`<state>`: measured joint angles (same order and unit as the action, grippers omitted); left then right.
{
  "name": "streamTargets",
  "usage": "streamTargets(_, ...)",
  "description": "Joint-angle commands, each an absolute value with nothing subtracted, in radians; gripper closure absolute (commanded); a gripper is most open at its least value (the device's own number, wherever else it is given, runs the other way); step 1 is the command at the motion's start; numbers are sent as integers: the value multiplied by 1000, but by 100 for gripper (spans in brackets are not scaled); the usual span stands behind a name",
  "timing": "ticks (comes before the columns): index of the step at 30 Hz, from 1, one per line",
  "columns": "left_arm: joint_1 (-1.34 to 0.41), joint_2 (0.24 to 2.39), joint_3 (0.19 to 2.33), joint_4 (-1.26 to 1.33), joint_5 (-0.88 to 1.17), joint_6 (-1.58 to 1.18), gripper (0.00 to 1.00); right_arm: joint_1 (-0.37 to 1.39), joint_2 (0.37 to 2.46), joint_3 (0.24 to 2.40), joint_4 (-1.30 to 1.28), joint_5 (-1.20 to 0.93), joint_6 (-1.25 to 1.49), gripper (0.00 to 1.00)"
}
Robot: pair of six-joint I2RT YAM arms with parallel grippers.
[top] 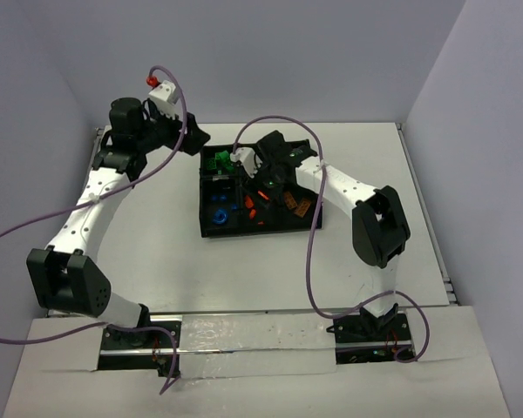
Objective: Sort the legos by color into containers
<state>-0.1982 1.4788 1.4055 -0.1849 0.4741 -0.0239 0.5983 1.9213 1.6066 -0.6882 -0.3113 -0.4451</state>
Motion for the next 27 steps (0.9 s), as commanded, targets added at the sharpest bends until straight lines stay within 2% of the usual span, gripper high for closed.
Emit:
streamTargets(1,-129,1489,1464,-342,521,-64,1,608,1905,1638,-699,-279,-447,25)
streamTargets(4,-85,1497,1494,-388,554,-96,1,610,1884,1641,-695,-290,-437,20)
streamTargets(9,-61,1488,1534,-481,477,-125,1,577,1709,1600,-580,-364,-361,0)
streamTargets(11,-61,1500,1555,-540,425,-101,1,538,1655,1595,-543,-376,-320,0)
streamTargets(14,-38,1485,1524,-564,295,-74,1,372,1585,1617,-503,-382,-200,0)
streamTargets(15,-38,1484,1505,-556,294,-72,1,369,1576,1617,-501,-381,-198,0)
streamTargets(18,-22,1438,1438,-533,239,-63,1,170,1536,1618,-490,-325,-113,0)
streamTargets(20,-20,1428,1406,-526,211,-64,1,114,1515,1598,-495,-309,-112,0)
streamTargets(27,29,1423,1324,-502,161,-87,1,-52,1364,1327,-456,-272,-158,0)
